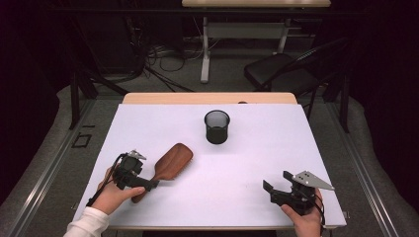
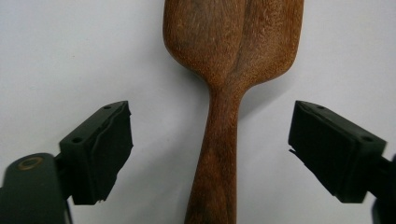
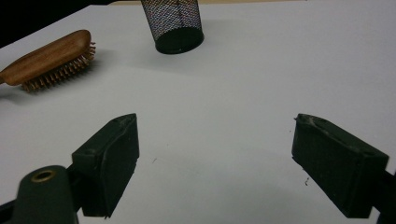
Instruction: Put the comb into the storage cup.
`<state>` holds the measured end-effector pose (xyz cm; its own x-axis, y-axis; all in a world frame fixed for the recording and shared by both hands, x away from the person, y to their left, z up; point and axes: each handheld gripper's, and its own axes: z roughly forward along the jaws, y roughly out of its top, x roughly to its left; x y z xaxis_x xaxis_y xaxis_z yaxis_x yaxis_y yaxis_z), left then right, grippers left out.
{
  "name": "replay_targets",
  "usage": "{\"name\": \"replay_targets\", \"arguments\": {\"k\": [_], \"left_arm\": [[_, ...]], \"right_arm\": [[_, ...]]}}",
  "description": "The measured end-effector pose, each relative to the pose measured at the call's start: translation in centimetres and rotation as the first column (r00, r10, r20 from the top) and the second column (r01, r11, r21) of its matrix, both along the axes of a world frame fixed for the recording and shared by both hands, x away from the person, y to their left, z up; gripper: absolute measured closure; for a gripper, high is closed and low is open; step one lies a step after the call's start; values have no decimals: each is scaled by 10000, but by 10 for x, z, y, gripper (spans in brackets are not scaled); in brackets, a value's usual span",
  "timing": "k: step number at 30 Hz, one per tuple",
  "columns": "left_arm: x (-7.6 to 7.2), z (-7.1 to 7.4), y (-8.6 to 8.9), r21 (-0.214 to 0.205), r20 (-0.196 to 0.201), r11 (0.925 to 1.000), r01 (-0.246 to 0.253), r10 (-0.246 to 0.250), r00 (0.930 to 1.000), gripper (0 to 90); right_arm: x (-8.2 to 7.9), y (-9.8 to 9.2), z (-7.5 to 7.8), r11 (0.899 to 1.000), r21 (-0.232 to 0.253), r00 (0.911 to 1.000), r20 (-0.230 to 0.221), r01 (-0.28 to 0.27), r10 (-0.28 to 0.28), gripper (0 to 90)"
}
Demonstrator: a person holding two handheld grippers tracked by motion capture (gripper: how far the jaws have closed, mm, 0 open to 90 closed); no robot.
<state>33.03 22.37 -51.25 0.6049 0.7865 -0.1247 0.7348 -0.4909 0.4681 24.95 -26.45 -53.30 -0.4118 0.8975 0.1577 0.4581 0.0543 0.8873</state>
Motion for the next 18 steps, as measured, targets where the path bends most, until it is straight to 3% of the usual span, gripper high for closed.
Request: {"name": "replay_targets", "arguments": {"k": [7, 18], "left_arm": [[1, 0, -3, 28, -20, 10000, 47, -47, 10000, 162], [3, -1, -9, 624, 57, 9976, 286, -291, 9996, 327]], "right_arm": [[0, 0, 0, 10000, 2, 10000, -19, -9, 9, 146], [0, 0, -1, 10000, 11, 10000, -71, -25, 25, 147]]}}
